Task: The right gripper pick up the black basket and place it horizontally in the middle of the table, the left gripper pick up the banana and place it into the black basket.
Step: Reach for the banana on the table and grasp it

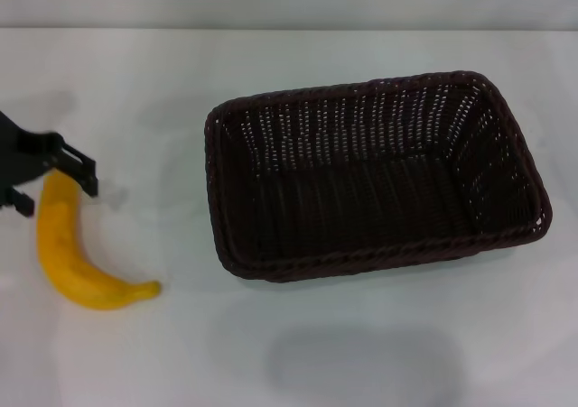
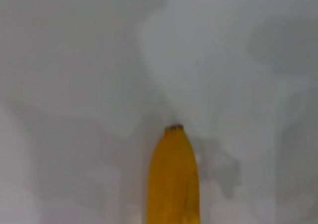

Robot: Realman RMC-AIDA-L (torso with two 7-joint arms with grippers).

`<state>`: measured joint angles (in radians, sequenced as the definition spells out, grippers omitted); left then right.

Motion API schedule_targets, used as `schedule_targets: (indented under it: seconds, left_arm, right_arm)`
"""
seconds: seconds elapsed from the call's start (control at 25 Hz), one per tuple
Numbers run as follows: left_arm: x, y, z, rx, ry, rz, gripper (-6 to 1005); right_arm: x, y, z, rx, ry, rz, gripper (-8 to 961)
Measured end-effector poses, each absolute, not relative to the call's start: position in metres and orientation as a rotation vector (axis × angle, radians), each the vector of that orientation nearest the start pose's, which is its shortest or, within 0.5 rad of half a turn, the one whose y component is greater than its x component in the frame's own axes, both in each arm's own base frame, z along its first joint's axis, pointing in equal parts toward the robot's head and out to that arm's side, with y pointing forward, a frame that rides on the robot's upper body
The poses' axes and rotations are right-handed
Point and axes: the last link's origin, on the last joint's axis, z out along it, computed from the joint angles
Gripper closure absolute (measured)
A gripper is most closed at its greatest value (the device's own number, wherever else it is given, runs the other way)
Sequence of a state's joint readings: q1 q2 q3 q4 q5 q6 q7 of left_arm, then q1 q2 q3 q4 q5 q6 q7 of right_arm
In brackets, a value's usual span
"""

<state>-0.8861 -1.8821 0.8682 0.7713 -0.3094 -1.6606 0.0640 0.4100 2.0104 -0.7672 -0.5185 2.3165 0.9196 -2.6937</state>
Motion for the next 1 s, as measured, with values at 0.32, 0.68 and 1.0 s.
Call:
schedule_targets:
  seconds: [0.32, 0.68, 1.0]
  left_arm:
    - [-0.256, 0.393, 0.065, 2.261, 2.663, -0.706, 241]
    - [-0.268, 0.385, 0.050, 2.228, 2.665, -0.821, 245]
    - [-0.268, 0.388, 0.046, 2.301, 2.622, -0.814, 249]
  right_arm:
    - [0.351, 0.381, 0.129, -1.512, 0.339, 0.498, 83]
    - [0.353, 0.384, 0.130, -1.485, 0.370, 0.508, 84]
    - [0.353, 0.385, 0.128, -1.484, 0.376, 0.512, 84]
